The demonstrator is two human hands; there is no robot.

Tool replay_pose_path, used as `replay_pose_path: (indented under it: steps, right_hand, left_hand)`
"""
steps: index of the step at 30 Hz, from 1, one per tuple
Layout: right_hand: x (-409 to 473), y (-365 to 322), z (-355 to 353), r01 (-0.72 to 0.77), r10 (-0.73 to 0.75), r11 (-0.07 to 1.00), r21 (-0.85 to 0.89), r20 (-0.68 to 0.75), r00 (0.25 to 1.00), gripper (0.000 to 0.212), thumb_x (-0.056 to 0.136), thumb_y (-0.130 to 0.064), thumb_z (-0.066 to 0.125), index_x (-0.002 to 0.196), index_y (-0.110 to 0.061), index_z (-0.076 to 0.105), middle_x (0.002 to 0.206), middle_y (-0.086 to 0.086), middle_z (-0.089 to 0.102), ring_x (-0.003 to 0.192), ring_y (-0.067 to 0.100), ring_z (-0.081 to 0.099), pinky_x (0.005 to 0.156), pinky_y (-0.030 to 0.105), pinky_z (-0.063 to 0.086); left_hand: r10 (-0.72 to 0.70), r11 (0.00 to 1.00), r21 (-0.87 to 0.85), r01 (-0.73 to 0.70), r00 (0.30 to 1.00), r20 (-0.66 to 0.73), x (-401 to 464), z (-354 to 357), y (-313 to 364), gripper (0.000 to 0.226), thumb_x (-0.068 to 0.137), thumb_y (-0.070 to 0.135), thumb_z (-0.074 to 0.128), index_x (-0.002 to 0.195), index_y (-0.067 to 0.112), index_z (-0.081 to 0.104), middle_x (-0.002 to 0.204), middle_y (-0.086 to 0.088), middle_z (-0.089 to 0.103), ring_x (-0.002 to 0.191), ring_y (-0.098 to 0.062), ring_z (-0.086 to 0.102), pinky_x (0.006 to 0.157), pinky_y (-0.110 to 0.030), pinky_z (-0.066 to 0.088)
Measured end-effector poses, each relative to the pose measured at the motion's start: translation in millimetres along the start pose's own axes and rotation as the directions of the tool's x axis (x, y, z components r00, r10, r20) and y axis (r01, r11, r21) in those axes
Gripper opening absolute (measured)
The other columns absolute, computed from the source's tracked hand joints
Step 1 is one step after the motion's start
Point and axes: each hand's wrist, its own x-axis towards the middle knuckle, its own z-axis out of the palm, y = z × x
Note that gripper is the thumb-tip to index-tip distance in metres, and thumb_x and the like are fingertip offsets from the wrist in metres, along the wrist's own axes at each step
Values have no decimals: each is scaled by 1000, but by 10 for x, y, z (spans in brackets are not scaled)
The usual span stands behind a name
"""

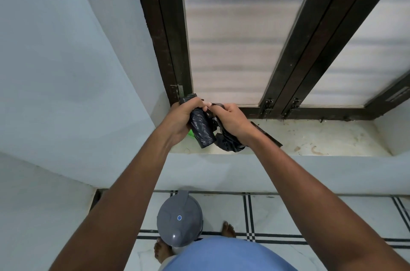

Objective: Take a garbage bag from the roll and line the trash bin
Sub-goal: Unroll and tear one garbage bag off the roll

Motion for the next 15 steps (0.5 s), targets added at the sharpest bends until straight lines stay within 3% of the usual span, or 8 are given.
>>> replay_pose_path:
  steps: [4,10,13,15]
  right_hand:
    - [35,-2,67,68,-69,998,-15,-55,996,41,106,-26,61,72,-6,53,72,8,42,71,22,37,66,36,29]
    - [133,50,1,167,-179,972,-168,-65,982,44,102,-11,53,62,-23,42,60,-4,38,58,15,32,55,33,26]
    - [176,314,-98,61,-102,950,-307,-121,987,43,104,-16,56,63,-23,50,58,-7,49,54,12,40,56,31,32]
    - [113,578,-214,-56,-5,957,-284,-208,978,43,110,-27,58,68,-22,52,60,-6,52,55,12,45,59,32,35]
  left_hand:
    - [-7,997,-81,1,998,-70,-14,102,-28,6,76,10,71,73,12,66,81,-7,62,82,-25,59,89,-43,48]
    - [33,987,-149,-56,988,-149,-52,185,-94,15,86,-1,63,75,8,66,75,-7,63,73,-23,61,85,-42,52]
    - [85,946,-310,-97,995,-52,-128,204,33,17,86,-1,61,76,11,58,73,-6,57,70,-19,58,77,-33,56]
    - [139,904,-405,-138,990,-28,-151,153,264,22,89,-2,56,74,12,55,70,-4,53,66,-18,57,68,-27,55]
